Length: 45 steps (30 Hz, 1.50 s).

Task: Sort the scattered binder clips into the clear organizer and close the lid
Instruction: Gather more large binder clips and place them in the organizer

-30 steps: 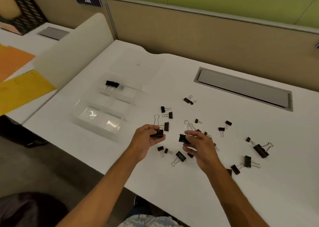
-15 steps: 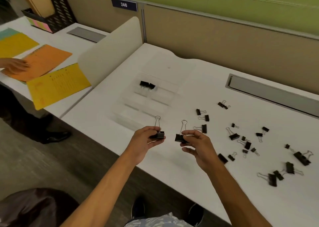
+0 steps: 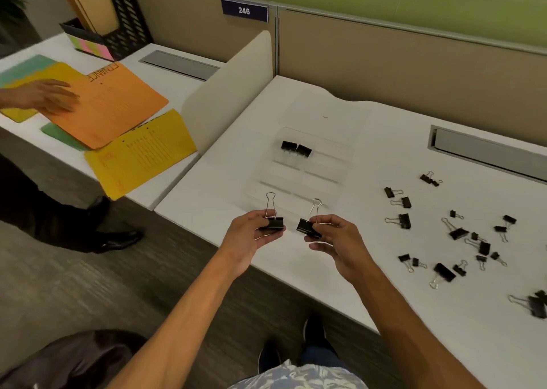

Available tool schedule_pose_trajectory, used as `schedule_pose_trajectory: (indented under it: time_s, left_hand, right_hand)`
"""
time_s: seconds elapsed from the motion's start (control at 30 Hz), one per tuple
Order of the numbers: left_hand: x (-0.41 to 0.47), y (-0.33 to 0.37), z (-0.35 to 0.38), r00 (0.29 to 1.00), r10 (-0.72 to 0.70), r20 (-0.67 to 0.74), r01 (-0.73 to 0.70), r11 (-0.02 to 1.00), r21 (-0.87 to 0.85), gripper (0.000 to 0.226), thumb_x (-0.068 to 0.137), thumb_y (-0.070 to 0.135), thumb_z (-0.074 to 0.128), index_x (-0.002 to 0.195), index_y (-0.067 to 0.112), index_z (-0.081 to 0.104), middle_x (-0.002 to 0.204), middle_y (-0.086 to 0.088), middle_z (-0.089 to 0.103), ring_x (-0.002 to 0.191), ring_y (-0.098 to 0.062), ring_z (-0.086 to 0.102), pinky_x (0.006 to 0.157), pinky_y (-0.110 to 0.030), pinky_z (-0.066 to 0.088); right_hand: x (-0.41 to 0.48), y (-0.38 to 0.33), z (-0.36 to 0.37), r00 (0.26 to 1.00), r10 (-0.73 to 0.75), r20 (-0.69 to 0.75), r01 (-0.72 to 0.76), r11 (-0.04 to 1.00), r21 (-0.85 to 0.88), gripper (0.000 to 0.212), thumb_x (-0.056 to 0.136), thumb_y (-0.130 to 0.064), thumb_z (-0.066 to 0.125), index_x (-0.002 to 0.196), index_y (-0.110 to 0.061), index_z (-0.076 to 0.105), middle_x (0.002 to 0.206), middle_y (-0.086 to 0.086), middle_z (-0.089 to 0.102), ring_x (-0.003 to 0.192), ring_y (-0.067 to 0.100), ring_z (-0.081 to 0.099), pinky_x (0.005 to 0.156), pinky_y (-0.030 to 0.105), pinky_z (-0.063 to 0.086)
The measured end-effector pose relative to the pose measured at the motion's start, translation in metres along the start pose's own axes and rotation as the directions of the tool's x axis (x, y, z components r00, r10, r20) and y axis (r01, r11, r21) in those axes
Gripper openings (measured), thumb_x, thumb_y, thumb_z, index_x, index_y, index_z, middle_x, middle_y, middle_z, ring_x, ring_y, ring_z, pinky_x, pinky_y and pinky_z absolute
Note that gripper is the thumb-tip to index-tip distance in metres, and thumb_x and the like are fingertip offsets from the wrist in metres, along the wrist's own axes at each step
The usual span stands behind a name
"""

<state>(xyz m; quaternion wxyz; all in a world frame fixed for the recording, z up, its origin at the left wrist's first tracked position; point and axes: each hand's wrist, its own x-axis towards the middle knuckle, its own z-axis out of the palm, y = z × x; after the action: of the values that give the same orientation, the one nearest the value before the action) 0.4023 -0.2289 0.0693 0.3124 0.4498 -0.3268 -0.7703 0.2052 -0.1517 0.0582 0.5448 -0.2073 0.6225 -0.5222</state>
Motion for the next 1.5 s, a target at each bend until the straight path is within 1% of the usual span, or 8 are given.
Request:
schedule_pose_trajectory:
  time_s: [0.3,0.5,0.63,0.9,1.17,1.3,1.37,1.5]
  left_hand:
    - [0.048,0.027,-0.008,0.98,0.081,-0.184,-0.058,0.99,0.129,0.016,0.093,-0.002,0.057,0.108,-0.002,0.064,0.114,-0.022,0.067,0.101,-0.03,0.069,0.088,-0.032,0.056]
    - [0.083,0.051,0.009,0.978,0.088,-0.187,-0.067,0.991,0.116,0.016,0.087,-0.006,0.065,0.103,-0.009,0.067,0.107,-0.025,0.069,0.095,-0.035,0.071,0.081,-0.032,0.06]
    - [0.103,0.059,0.019,0.978,0.08,-0.195,-0.055,0.99,0.128,0.019,0.083,-0.004,0.069,0.102,-0.009,0.068,0.104,-0.024,0.071,0.091,-0.035,0.072,0.087,-0.037,0.058]
    - [0.141,0.076,0.029,0.969,0.132,-0.207,-0.07,0.957,0.283,0.022,0.077,0.0,0.077,0.099,-0.001,0.072,0.097,-0.022,0.073,0.084,-0.032,0.072,0.079,-0.031,0.06]
    - [0.203,0.101,0.036,0.956,0.193,-0.222,-0.097,0.92,0.381,0.018,0.079,0.008,0.079,0.097,0.008,0.074,0.09,-0.013,0.075,0.081,-0.026,0.074,0.077,-0.034,0.061]
    - [0.245,0.121,0.042,0.95,0.281,-0.138,-0.129,0.753,0.645,0.013,0.075,0.017,0.082,0.087,0.015,0.076,0.081,0.001,0.075,0.073,-0.008,0.067,0.066,-0.016,0.05]
    - [0.269,0.13,0.046,0.957,0.284,-0.052,-0.143,0.625,0.767,0.015,0.073,0.018,0.081,0.087,0.017,0.075,0.079,0.0,0.074,0.071,-0.01,0.066,0.062,-0.018,0.046]
    - [0.313,0.138,0.053,0.973,0.214,0.082,-0.154,0.349,0.925,0.013,0.073,0.015,0.076,0.08,0.022,0.069,0.082,-0.003,0.072,0.078,-0.021,0.068,0.07,-0.028,0.055]
  right_hand:
    - [0.043,-0.022,0.011,1.0,-0.028,0.01,0.028,0.999,0.016,0.016,0.091,-0.003,0.065,0.106,-0.001,0.067,0.098,0.017,0.075,0.085,0.036,0.073,0.069,0.034,0.056]
    - [0.081,-0.041,-0.001,0.998,-0.052,-0.035,0.05,0.997,-0.056,0.014,0.085,-0.008,0.071,0.098,-0.003,0.071,0.094,0.01,0.075,0.078,0.02,0.068,0.069,0.032,0.052]
    - [0.101,-0.051,-0.009,0.998,-0.053,-0.028,0.052,0.998,-0.04,0.022,0.083,-0.006,0.073,0.104,-0.004,0.068,0.085,0.009,0.075,0.072,0.022,0.069,0.066,0.032,0.052]
    - [0.129,-0.066,-0.015,0.99,-0.123,-0.066,0.12,0.992,-0.046,0.033,0.079,0.0,0.077,0.108,-0.005,0.061,0.074,0.008,0.072,0.073,0.028,0.071,0.063,0.033,0.053]
    - [0.159,-0.077,-0.006,0.986,-0.143,-0.083,0.132,0.984,-0.122,0.046,0.083,0.002,0.072,0.122,-0.017,0.057,0.081,0.011,0.073,0.078,0.016,0.07,0.067,0.031,0.055]
    - [0.171,-0.082,0.005,0.977,-0.15,-0.15,0.131,0.982,-0.133,0.05,0.083,0.002,0.072,0.124,-0.021,0.056,0.081,0.015,0.072,0.076,0.019,0.068,0.067,0.032,0.055]
    - [0.175,-0.083,0.01,0.971,-0.162,-0.178,0.136,0.979,-0.149,0.055,0.082,0.001,0.073,0.127,-0.026,0.054,0.083,0.019,0.071,0.075,0.019,0.067,0.067,0.032,0.056]
    - [0.18,-0.082,0.018,0.957,-0.168,-0.236,0.124,0.974,-0.189,0.055,0.082,-0.002,0.072,0.125,-0.032,0.054,0.082,0.017,0.071,0.075,0.018,0.068,0.069,0.034,0.055]
